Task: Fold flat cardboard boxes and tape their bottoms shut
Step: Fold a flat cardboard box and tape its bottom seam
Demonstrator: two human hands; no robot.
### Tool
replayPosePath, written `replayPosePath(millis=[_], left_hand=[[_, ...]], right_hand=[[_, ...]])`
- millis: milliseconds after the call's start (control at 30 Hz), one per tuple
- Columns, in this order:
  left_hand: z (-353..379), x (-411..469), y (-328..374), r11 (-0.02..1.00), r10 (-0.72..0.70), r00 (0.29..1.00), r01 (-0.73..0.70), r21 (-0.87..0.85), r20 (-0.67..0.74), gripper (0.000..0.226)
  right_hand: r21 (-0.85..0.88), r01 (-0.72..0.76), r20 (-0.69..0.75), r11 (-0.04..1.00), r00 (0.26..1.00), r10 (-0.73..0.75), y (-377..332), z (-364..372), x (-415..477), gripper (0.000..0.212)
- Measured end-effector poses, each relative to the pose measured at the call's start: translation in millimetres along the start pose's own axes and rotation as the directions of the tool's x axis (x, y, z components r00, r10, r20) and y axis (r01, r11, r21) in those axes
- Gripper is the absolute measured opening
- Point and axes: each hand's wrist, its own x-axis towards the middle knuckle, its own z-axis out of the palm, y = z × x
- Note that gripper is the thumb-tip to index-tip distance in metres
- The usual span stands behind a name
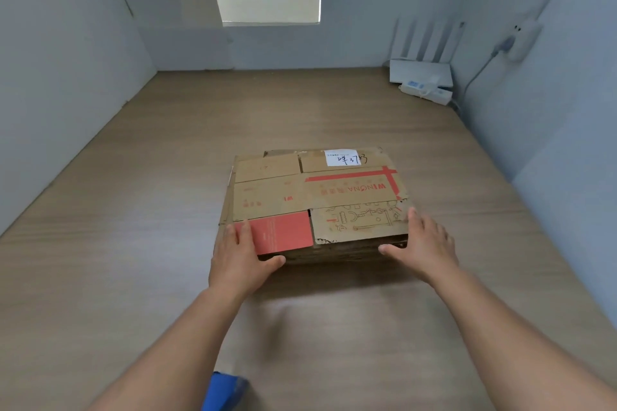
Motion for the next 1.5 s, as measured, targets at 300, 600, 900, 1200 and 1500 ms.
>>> replayPosePath(millis=[300,600,900,1200,1500], left_hand=[[-12,-49,13,0.987,-0.062,0.979,0.03,-0.161,-0.192,0.079],[-55,-108,39,0.833,-0.024,0.928,-0.186,-0.52,-0.371,0.026],[-129,-144,32,0.906,0.054,0.924,-0.205,-0.371,-0.378,0.024],[-94,-166,12,0.962,0.154,0.98,-0.12,-0.246,0.126,0.02],[-65,-201,-32,0.69,0.38,0.921,-0.222,-0.689,0.084,0.073]], right_hand=[[0.328,0.155,-0.246,0.932,0.966,-0.074,13,-7,-33,0.079],[0.867,0.067,-0.187,0.493,0.962,0.198,-8,-41,-59,0.031],[0.269,0.441,-0.808,0.856,0.587,-0.048,-35,-139,-143,0.007],[0.136,0.071,-0.356,0.988,0.934,-0.018,-21,-108,-181,0.014],[0.797,0.197,-0.292,0.571,0.953,0.079,13,-73,-189,0.007]])
